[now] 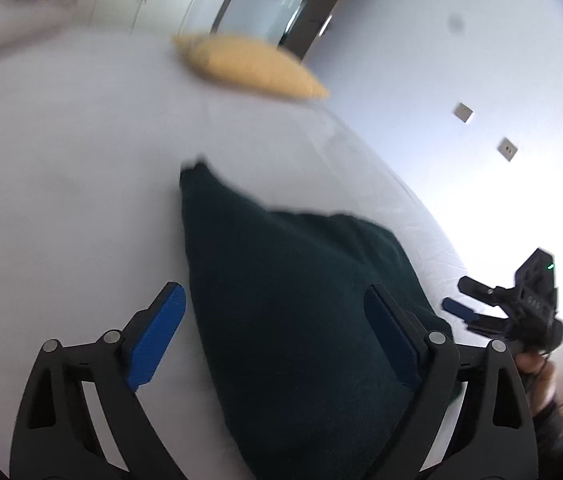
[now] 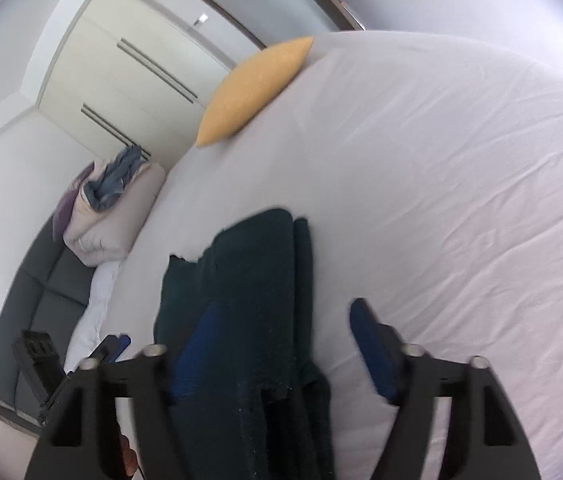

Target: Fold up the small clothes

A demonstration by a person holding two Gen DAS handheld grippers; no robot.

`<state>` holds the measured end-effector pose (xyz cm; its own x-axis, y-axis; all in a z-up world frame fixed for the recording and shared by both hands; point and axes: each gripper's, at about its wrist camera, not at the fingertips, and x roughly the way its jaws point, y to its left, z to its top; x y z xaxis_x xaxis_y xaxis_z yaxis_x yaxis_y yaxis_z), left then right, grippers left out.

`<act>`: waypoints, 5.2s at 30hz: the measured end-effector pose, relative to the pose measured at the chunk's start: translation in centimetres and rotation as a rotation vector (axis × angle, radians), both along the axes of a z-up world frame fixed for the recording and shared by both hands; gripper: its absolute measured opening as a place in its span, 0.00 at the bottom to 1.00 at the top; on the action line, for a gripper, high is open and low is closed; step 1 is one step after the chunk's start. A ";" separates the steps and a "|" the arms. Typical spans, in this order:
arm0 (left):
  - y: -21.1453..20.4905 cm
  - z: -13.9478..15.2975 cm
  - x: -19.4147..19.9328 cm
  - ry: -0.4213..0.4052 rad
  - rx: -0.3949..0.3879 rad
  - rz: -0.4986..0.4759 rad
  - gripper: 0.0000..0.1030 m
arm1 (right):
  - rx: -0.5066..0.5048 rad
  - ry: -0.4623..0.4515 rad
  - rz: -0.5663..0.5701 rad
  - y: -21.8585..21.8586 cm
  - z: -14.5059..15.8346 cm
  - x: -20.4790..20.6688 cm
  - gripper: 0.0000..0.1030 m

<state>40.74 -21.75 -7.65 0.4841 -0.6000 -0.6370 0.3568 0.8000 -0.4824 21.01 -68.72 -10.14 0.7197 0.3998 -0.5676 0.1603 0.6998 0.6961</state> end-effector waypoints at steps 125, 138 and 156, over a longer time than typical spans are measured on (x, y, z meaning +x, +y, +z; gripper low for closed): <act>18.1 17.5 -37.2 -0.492 0.418 0.494 1.00 | -0.667 -0.506 -0.123 30.8 18.6 -25.4 1.00; 18.6 11.2 -35.3 -0.235 0.417 0.473 1.00 | -0.679 -0.258 -0.006 33.4 15.1 -27.4 1.00; 16.5 7.7 -34.4 -0.185 0.442 0.411 1.00 | -0.710 -0.085 0.061 34.6 10.4 -26.6 1.00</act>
